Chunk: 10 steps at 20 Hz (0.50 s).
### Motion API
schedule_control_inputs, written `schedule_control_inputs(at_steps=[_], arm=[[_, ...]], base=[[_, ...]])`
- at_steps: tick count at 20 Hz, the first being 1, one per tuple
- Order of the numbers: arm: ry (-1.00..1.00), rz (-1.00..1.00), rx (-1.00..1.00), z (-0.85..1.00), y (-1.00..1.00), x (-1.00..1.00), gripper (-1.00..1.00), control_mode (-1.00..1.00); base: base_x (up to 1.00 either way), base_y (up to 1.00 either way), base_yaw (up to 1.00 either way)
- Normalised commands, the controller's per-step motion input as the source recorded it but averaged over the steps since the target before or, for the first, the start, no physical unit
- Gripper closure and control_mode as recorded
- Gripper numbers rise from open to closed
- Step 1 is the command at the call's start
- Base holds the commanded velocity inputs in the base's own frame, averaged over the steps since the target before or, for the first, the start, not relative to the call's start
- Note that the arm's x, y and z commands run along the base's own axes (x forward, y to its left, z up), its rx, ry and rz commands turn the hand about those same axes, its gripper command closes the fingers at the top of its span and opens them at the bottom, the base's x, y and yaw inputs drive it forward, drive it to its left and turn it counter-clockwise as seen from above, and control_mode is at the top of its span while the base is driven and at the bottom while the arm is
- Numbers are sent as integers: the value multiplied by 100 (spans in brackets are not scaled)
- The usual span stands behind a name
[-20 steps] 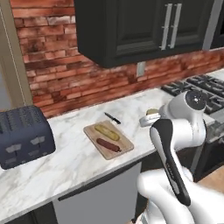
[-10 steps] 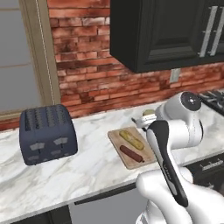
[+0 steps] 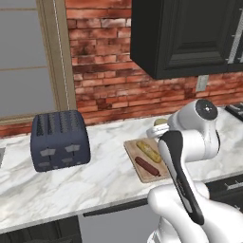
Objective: Retrieve the sausage and cheese from the fridge and place them on the cutting board on the counter.
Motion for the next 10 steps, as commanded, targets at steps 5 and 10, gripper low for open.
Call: schedule_control_inputs(at_steps=[5,10], arm=[[0,0,0,0,0,0,100,100],[0,0,0,0,0,0,100,100]], base=[[0,0,0],[0,0,0]])
